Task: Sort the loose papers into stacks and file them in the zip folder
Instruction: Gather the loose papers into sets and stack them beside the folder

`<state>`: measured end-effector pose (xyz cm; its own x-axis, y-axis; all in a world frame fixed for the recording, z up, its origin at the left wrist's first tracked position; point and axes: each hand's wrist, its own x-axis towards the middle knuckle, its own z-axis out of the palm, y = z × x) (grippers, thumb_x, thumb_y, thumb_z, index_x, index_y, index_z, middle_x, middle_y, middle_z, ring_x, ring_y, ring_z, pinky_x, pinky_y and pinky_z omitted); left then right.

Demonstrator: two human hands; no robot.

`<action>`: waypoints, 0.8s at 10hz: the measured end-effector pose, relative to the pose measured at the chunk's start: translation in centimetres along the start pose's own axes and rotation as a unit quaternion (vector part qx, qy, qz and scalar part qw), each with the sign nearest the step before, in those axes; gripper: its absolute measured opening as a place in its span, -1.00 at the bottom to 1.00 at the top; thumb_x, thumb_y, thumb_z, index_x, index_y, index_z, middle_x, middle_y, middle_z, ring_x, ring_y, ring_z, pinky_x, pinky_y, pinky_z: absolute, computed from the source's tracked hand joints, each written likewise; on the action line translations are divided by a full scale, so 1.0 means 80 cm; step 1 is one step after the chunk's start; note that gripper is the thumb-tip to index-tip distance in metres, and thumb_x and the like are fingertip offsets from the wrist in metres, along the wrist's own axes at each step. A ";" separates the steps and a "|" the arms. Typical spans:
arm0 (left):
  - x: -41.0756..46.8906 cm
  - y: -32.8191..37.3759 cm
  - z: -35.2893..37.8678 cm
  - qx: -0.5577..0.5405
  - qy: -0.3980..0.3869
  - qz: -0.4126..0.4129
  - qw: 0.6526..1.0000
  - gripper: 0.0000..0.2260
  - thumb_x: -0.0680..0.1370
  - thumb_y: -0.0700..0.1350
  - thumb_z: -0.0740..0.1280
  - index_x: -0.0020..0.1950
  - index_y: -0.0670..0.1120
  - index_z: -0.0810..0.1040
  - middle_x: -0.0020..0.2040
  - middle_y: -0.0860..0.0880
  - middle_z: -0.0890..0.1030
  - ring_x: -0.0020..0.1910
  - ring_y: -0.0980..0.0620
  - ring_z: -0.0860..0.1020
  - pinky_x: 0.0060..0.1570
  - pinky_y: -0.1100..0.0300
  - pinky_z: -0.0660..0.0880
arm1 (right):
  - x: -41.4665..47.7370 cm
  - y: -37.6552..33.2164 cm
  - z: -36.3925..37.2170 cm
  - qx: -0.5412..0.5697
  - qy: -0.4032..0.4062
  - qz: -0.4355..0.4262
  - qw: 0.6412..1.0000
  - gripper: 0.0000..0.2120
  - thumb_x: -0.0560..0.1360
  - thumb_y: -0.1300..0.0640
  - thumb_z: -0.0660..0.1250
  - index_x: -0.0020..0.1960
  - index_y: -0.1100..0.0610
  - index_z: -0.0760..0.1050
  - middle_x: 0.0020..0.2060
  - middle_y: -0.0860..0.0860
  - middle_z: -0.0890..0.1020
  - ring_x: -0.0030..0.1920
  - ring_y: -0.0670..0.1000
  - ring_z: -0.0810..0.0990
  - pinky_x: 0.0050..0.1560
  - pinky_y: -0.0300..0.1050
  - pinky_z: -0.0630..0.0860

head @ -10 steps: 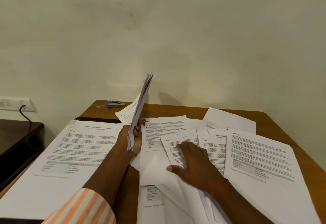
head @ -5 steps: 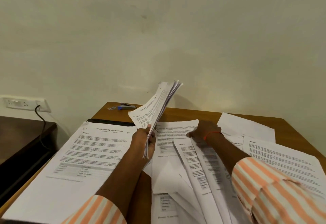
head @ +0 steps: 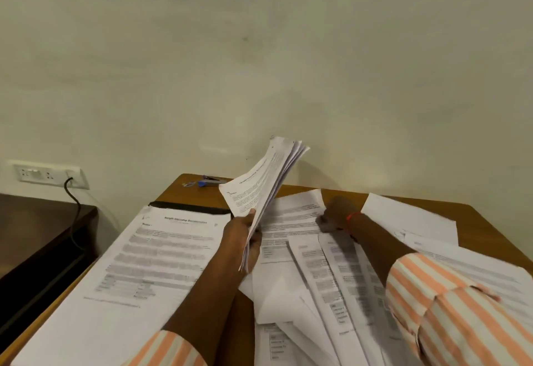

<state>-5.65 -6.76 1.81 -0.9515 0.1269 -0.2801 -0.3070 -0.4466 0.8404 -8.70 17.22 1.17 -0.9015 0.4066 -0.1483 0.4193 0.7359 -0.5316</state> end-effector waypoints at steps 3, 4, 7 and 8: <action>0.006 0.001 0.002 0.080 -0.104 0.053 0.990 -0.75 0.61 -0.19 0.35 0.29 -0.06 0.58 0.26 -0.15 0.65 0.19 -0.19 0.64 0.23 -0.09 0.54 | -0.006 -0.015 -0.090 0.415 0.328 -0.091 0.844 -0.79 0.58 0.20 0.34 0.21 0.14 0.56 0.05 -0.02 0.65 0.06 0.00 0.61 0.10 -0.14 0.51; -0.008 0.005 0.006 0.073 -0.156 0.062 0.983 -0.82 0.61 -0.24 0.31 0.16 -0.05 0.60 0.04 -0.02 0.74 -0.04 0.01 0.72 -0.12 0.16 0.63 | -0.023 0.018 -0.116 0.454 0.350 -0.074 0.816 -0.86 0.57 0.22 0.37 0.12 0.15 0.58 -0.09 -0.01 0.65 -0.05 0.03 0.61 -0.03 -0.10 0.53; -0.018 0.002 0.005 0.148 -0.207 0.084 0.963 -0.79 0.63 -0.21 0.32 0.26 -0.07 0.58 0.00 0.03 0.75 -0.07 0.10 0.72 -0.22 0.32 0.60 | -0.142 0.140 -0.100 0.389 0.242 -0.029 0.889 -0.84 0.59 0.20 0.36 0.16 0.09 0.60 0.02 0.00 0.70 0.00 0.00 0.68 -0.08 -0.09 0.58; -0.020 -0.005 0.008 0.216 -0.204 0.104 0.949 -0.80 0.62 -0.20 0.35 0.22 -0.02 0.58 0.08 0.01 0.73 0.00 0.08 0.72 -0.14 0.28 0.62 | -0.160 0.156 -0.073 0.360 0.224 -0.028 0.905 -0.88 0.59 0.17 0.38 0.10 0.08 0.64 -0.06 -0.04 0.73 -0.06 -0.03 0.70 -0.14 -0.12 0.58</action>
<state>-4.00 -6.24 2.21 -0.8933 0.4475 0.0426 -0.0061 -0.1068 0.9943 8.69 24.38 1.31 -0.7184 0.6762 0.1632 0.0495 0.2837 -0.9576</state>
